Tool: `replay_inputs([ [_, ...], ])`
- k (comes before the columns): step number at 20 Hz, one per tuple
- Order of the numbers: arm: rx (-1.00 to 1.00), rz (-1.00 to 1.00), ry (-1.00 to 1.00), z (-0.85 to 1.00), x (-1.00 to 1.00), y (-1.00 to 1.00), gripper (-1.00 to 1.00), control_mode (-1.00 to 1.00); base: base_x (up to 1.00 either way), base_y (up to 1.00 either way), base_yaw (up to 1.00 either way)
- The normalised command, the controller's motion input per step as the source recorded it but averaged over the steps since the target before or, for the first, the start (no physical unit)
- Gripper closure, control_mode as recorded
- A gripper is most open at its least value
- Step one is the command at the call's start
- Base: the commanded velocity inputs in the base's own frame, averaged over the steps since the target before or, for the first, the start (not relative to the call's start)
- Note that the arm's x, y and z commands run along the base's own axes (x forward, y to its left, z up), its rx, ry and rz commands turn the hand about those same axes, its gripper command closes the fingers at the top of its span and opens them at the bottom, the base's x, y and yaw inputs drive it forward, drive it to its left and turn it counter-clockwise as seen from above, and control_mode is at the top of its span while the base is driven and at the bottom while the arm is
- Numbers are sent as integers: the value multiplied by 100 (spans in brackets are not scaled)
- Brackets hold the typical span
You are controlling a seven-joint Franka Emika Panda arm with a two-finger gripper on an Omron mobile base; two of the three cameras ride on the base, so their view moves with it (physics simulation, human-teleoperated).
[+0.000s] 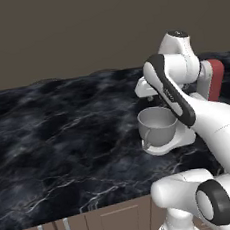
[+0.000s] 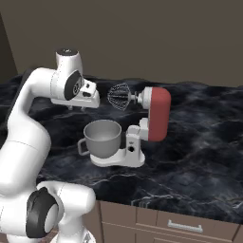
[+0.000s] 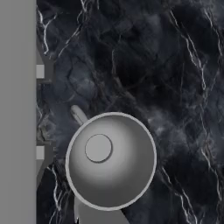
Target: Close the stand mixer head.
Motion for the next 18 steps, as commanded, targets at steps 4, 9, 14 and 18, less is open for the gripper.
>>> replay_inputs([
  [4,1,-1,0,-10,-1,-7,-100,-100,0,0,0],
  [9,3,0,0,-29,-31,-81,-100,-100,0,0,0],
  [14,5,0,-7,-7,-67,-100,-100,-100,0,0,0],
  [18,8,0,-18,4,-48,-100,-100,-100,0,0,0],
])
